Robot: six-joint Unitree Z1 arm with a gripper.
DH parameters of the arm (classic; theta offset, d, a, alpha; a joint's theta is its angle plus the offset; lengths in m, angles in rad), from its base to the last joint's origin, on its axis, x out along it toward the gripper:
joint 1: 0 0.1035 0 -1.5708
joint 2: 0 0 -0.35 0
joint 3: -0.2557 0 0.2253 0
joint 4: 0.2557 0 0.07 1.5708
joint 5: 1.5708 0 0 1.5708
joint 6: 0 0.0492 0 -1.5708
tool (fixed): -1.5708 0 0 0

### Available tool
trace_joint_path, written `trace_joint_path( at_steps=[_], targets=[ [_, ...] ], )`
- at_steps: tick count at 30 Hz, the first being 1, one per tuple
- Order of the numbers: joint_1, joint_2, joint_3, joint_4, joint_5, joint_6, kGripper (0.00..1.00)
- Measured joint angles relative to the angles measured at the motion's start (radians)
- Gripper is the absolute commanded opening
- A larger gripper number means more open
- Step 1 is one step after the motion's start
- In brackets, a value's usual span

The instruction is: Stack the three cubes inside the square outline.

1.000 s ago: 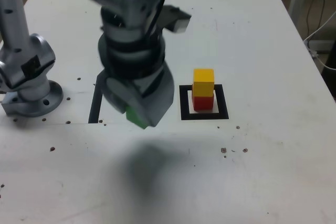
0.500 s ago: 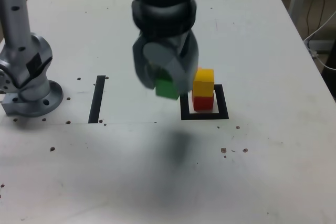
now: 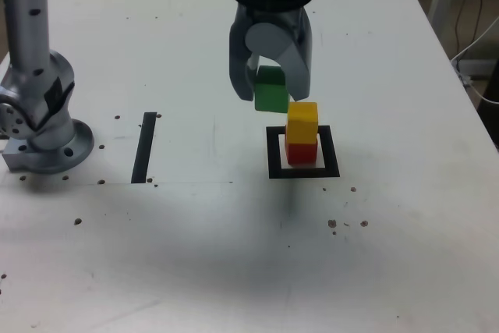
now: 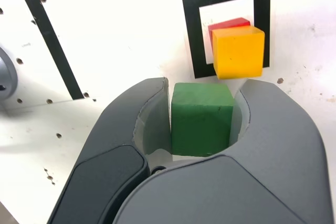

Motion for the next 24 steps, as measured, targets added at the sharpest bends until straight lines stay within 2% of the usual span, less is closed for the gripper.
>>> trace_joint_path(
  at_steps=[7,24],
  targets=[
    [0.015,0.043,-0.026,0.002,-0.01,-0.013,0.03],
    [0.076,0.079,-0.088,-0.012,0.021,-0.018,0.03]
  ],
)
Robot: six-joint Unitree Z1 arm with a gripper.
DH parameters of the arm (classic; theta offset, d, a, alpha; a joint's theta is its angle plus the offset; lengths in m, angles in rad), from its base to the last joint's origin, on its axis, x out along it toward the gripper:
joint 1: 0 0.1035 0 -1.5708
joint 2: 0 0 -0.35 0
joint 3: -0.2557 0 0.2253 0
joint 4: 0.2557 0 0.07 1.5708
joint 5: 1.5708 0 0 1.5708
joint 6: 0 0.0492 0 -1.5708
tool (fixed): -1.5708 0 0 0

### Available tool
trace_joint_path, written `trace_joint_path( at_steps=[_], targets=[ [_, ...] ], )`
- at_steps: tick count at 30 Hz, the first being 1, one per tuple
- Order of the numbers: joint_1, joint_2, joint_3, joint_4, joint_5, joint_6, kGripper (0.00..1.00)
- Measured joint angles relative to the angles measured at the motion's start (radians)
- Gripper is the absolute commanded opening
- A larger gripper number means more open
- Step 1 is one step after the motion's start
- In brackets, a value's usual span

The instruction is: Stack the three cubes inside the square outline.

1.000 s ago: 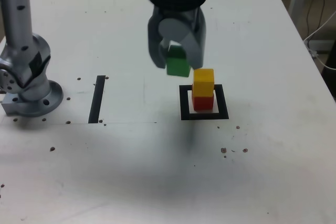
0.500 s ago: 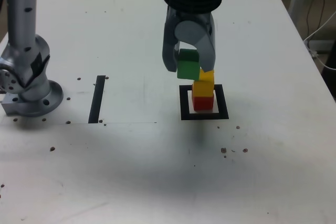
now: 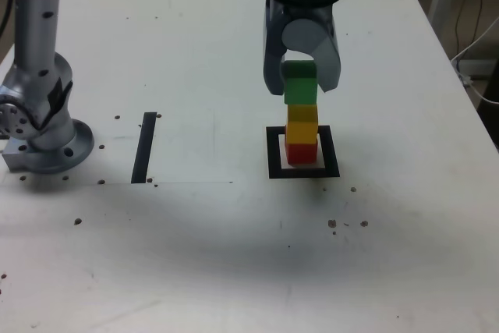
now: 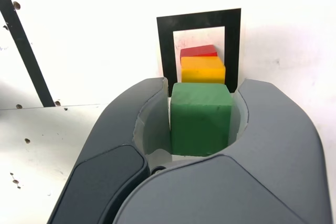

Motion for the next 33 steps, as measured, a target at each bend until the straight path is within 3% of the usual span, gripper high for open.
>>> trace_joint_path(
  at_steps=[19,33],
  targets=[
    [0.009,0.017,0.052,-0.074,0.007,-0.004,0.06],
    [0.021,0.034,0.052,-0.072,0.007,-0.014,0.22]
  ],
)
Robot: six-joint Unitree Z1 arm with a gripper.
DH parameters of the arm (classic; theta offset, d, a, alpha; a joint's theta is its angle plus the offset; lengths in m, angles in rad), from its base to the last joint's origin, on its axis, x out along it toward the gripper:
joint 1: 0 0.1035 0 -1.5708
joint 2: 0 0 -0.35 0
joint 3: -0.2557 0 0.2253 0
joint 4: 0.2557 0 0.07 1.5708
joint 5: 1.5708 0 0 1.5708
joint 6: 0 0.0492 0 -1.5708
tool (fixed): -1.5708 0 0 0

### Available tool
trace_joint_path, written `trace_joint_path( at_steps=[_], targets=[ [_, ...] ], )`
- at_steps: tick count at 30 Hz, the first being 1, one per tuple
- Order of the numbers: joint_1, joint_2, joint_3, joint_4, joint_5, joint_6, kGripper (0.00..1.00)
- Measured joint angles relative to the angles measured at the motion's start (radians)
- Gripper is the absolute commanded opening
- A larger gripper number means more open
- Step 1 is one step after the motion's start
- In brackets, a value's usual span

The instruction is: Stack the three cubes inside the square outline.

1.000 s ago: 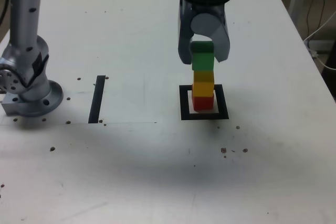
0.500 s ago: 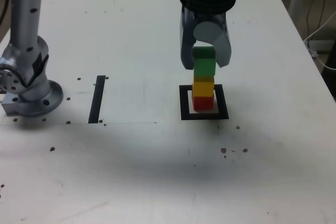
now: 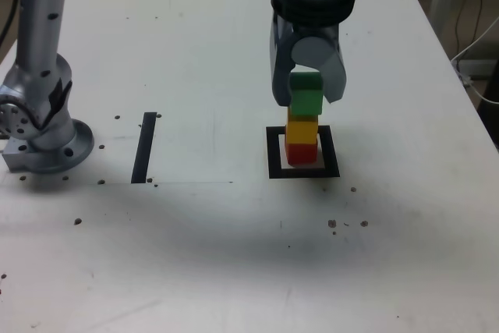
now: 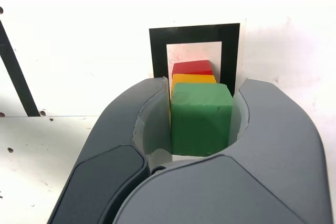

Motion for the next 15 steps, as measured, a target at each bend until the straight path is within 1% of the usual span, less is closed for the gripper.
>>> trace_joint_path(
  at_steps=[3,6,11,15],
  targets=[
    [0.0,0.0,0.002,0.005,-0.006,0.0,0.26],
    [0.0,0.0,0.007,0.007,-0.011,0.0,0.33],
    [0.001,0.0,0.011,0.005,-0.039,-0.001,0.62],
    [0.001,0.0,0.02,-0.014,-0.055,-0.001,0.84]
  ],
)
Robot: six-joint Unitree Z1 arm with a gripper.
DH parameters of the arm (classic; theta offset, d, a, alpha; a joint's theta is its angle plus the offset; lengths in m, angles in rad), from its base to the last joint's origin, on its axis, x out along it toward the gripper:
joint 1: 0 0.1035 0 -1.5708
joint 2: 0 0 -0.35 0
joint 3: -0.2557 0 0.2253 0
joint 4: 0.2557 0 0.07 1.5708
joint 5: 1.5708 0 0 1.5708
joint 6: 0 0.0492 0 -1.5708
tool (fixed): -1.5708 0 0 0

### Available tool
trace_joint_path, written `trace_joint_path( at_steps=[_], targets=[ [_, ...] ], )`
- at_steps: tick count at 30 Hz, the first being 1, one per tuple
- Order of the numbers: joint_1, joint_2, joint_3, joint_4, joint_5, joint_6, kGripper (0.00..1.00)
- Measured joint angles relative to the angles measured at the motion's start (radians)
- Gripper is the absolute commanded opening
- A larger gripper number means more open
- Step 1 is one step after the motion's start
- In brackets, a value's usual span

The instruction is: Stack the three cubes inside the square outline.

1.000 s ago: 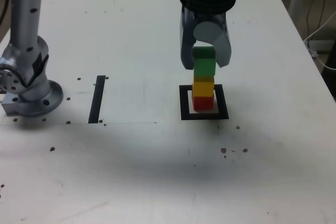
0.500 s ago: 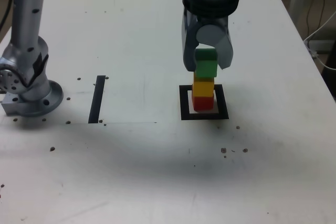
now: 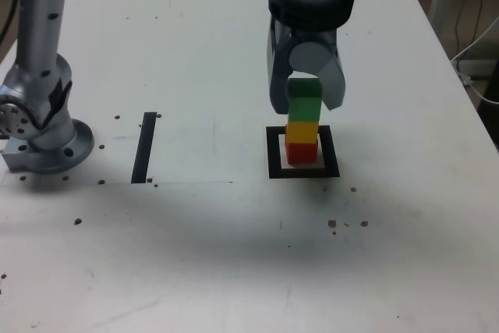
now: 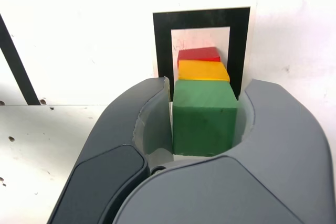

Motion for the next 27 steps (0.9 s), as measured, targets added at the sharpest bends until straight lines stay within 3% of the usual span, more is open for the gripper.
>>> trace_joint_path(
  at_steps=[5,27],
  targets=[
    [0.0,0.0,0.01,-0.009,-0.003,0.001,0.99],
    [-0.028,-0.056,0.0,0.016,-0.001,-0.009,0.99]
  ],
)
